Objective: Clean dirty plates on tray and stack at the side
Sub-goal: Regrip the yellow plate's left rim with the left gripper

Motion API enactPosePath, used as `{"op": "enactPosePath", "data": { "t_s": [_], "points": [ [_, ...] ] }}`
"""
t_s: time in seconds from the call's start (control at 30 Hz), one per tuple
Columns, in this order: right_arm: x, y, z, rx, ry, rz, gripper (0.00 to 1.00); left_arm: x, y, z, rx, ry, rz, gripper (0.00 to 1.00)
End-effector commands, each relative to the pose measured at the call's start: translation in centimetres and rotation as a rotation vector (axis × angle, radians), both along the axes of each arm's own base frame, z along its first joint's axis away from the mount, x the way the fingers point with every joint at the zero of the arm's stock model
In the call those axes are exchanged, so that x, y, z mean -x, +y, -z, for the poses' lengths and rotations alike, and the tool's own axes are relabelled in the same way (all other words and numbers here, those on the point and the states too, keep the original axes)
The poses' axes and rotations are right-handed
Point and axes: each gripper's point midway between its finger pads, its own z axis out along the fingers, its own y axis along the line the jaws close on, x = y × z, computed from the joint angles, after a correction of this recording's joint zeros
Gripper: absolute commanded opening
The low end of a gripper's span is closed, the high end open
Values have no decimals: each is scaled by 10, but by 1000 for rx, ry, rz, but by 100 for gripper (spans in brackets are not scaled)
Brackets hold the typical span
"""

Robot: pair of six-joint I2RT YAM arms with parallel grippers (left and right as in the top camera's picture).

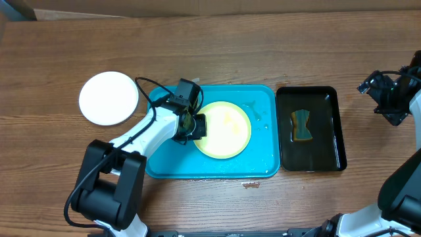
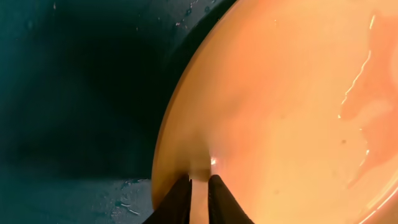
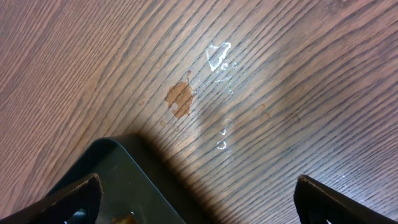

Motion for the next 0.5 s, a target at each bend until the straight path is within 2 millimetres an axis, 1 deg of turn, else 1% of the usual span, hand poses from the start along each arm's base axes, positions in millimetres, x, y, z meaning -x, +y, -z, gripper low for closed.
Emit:
{"op": "enactPosePath", "data": {
  "t_s": [0.0,0.1,0.27,0.33,0.37,0.4,0.47],
  "points": [
    [-4,-1,-1,-6,-10,3,100,-2,0,0,15,11,-9,15],
    [-4,-1,-1,-6,-10,3,100,-11,-5,-15,34,-5,-5,18],
    [-4,-1,-1,-6,-10,3,100,-30,-10,-54,34,-49,30,26],
    [-4,-1,-1,-6,-10,3,100,-32,-4,-59,0,-51,21,32],
    [-4,-1,-1,-6,-10,3,100,-30,-1,-60,-19,-43,18,40],
    [-4,-1,-1,-6,-10,3,100,-28,5,-58,-51,-34,12,43],
    [-4,-1,-1,-6,-10,3,100,-21,17,-52,-114,-12,2,42]
  ]
}}
